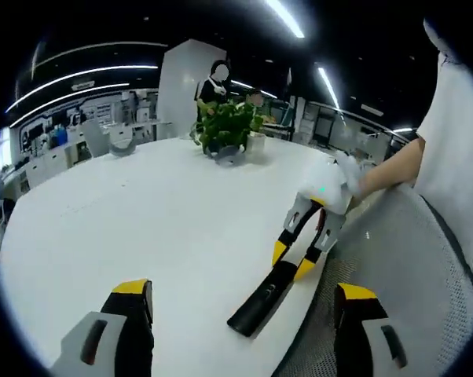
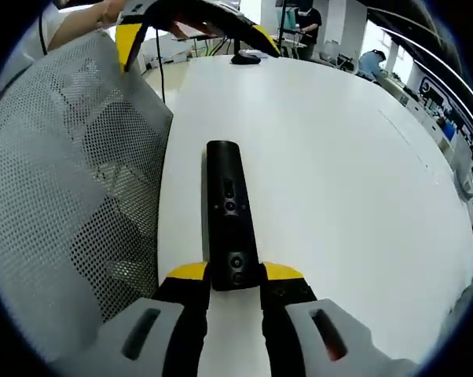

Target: Press the specified remote control buttons in sequence, fully releasing each button before pressing the next.

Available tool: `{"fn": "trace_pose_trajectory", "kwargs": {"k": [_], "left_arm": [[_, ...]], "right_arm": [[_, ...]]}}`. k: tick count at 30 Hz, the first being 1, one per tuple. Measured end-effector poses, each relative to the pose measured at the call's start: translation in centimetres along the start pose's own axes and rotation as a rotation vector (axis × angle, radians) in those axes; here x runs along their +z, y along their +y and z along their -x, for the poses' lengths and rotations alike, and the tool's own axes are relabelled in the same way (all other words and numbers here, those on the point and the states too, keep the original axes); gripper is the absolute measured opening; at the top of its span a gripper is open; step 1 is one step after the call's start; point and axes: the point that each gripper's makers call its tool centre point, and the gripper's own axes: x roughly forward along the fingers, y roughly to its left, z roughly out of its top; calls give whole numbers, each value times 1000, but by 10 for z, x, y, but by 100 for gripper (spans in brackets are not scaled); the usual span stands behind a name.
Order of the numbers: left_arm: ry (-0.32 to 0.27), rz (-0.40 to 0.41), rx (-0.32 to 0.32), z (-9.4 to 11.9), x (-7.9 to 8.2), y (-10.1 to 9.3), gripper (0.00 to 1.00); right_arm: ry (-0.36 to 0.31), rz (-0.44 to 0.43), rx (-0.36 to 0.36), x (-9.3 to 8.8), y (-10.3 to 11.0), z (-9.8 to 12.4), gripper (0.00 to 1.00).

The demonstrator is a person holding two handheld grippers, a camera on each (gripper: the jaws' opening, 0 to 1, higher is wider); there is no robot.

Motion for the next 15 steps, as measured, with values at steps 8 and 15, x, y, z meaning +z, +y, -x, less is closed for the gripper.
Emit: {"fn": "trace_pose_trajectory", "kwargs": {"k": [8, 15], "left_arm": [[-162, 87, 175, 41, 11, -5, 100], [-263, 177, 290, 53, 0, 0, 100]], "right_arm": [[-6, -5, 0, 0, 0, 0, 24], [-4, 2, -2, 0, 0, 0, 24]]}}
